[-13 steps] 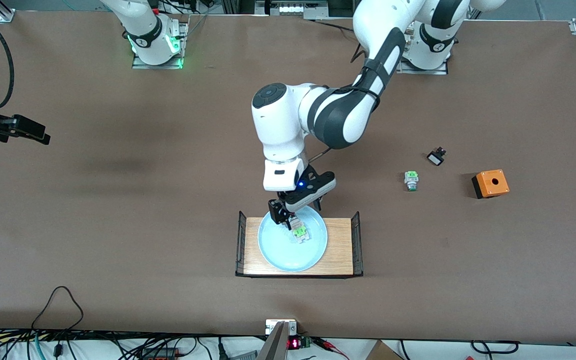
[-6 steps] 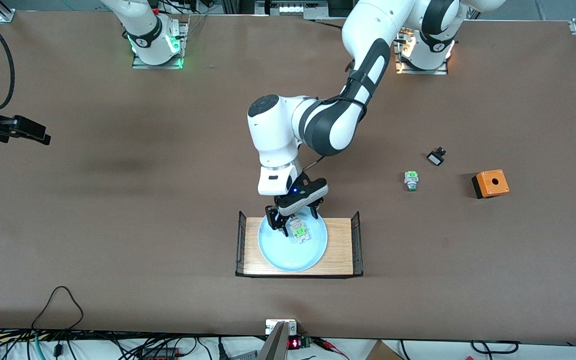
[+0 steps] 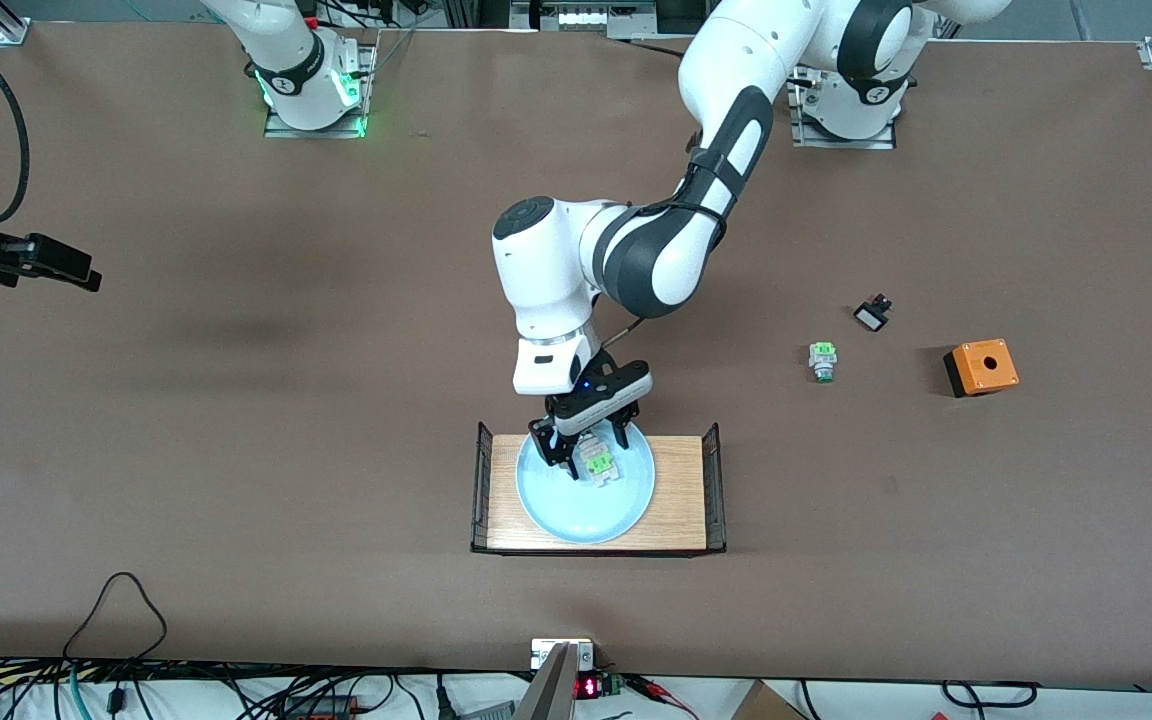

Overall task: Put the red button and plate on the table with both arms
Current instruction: 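Lower the left gripper and grasp the green button on the plate, then lift the button with the left gripper while the right gripper reaches forward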

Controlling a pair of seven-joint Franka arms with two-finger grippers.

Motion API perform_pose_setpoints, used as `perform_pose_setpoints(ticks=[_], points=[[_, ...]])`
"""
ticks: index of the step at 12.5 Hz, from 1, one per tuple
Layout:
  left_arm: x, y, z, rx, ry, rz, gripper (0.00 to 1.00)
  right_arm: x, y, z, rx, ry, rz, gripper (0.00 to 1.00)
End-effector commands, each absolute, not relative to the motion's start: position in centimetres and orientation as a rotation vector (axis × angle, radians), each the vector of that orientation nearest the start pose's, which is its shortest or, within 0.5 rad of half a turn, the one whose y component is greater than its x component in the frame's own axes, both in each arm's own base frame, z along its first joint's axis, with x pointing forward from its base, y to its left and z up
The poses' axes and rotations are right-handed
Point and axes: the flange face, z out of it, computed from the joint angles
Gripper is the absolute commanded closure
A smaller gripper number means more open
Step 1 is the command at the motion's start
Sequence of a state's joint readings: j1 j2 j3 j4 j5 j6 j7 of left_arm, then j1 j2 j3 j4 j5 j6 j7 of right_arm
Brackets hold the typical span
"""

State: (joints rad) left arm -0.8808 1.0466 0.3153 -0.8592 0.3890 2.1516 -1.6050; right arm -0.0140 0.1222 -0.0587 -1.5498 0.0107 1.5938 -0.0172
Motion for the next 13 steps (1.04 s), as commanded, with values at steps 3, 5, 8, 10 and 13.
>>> perform_pose_setpoints(ticks=[3,5,8,10,13], points=[[63.1,-52.7,31.7,-2.750,-1.027,-1.091,0.88,58.7,-4.0,56.9,-3.139,0.079,0.159,0.00],[63.0,-52.7,31.7,-2.747,-1.027,-1.087,0.94,58.7,-3.7,56.9,-3.134,0.161,0.156,0.00],[63.1,-52.1,34.3,-2.728,-1.068,-1.080,0.96,58.8,-1.8,56.9,-3.133,0.234,0.161,0.00],[63.4,-51.4,36.7,-2.726,-1.103,-1.087,0.97,58.8,-1.8,56.9,-3.131,0.234,0.161,0.00],[64.0,-49.0,42.1,-2.704,-1.133,-1.067,0.99,58.8,-1.6,56.9,-3.127,0.234,0.161,0.00]])
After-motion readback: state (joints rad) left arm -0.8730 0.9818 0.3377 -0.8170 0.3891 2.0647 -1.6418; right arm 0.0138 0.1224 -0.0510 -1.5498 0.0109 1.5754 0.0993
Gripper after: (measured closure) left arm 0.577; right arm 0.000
